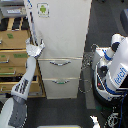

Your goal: Opening the fridge

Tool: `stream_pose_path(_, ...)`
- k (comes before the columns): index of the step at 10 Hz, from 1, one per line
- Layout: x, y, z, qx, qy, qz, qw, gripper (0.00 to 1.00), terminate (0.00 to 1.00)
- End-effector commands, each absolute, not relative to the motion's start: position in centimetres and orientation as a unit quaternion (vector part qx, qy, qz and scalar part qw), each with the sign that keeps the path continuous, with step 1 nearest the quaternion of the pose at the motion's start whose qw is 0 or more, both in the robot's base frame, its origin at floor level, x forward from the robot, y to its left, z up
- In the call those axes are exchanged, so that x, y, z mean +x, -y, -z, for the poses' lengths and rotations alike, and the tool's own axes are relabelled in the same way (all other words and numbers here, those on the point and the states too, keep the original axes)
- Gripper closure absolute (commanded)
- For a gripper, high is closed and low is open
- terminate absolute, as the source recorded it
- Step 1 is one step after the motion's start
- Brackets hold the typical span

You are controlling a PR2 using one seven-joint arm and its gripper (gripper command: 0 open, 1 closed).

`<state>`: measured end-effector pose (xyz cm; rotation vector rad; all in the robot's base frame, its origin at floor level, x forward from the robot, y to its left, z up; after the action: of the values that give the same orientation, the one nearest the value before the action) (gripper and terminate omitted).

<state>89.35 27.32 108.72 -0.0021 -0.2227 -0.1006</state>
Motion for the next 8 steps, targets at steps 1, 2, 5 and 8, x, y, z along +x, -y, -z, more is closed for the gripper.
stream_pose_path(1,93.4,-31.1,-108.4,-0.021,0.092,-0.010,0.995,0.00,0.00)
stream_pose_path(2,93.7,-32.0,-108.0,-0.036,0.088,-0.016,0.995,0.00,0.00)
stream_pose_path(5,93.1,-31.9,-106.6,-0.096,0.067,0.021,0.993,1.00,0.00)
stream_pose_path(8,93.2,-30.8,-106.8,-0.098,0.070,0.035,0.992,1.00,0.00)
